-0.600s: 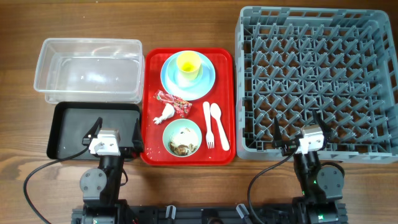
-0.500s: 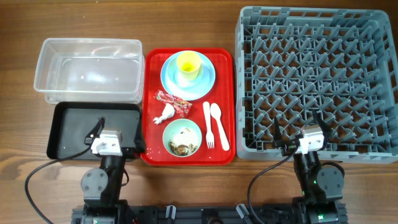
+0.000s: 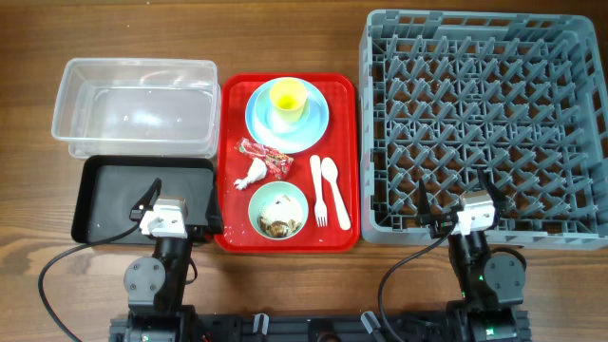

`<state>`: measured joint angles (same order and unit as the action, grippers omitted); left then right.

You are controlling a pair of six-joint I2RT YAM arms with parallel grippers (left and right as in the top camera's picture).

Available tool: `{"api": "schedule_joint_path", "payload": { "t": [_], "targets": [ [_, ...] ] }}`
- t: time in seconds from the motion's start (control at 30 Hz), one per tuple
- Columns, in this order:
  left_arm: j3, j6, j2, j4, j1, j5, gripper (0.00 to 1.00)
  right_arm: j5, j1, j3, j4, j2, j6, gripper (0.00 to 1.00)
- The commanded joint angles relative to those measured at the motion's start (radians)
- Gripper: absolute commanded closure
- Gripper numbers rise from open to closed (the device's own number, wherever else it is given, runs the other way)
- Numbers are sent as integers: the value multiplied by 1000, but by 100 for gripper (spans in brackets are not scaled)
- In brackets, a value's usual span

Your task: Sort waste into correct bins and load items into the dishwasher rack

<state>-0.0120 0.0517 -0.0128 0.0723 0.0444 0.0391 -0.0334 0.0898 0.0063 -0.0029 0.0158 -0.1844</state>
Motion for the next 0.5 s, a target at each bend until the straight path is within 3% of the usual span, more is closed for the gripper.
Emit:
{"api": "schedule_joint_path", "payload": {
  "t": [0.0, 0.3, 0.4, 0.47],
  "targets": [
    [6, 20, 7, 4, 4, -6, 0, -10, -2, -1, 5, -2, 1, 0],
    [6, 19, 7, -29, 4, -5, 0, -10, -2, -1, 5, -2, 1, 0],
    [6, 19, 6, -39, 4, 71, 0, -10, -2, -1, 5, -2, 1, 0],
    [5, 19, 6, -50, 4, 198, 0, -10, -2, -1, 5, -2, 1, 0]
  ]
}}
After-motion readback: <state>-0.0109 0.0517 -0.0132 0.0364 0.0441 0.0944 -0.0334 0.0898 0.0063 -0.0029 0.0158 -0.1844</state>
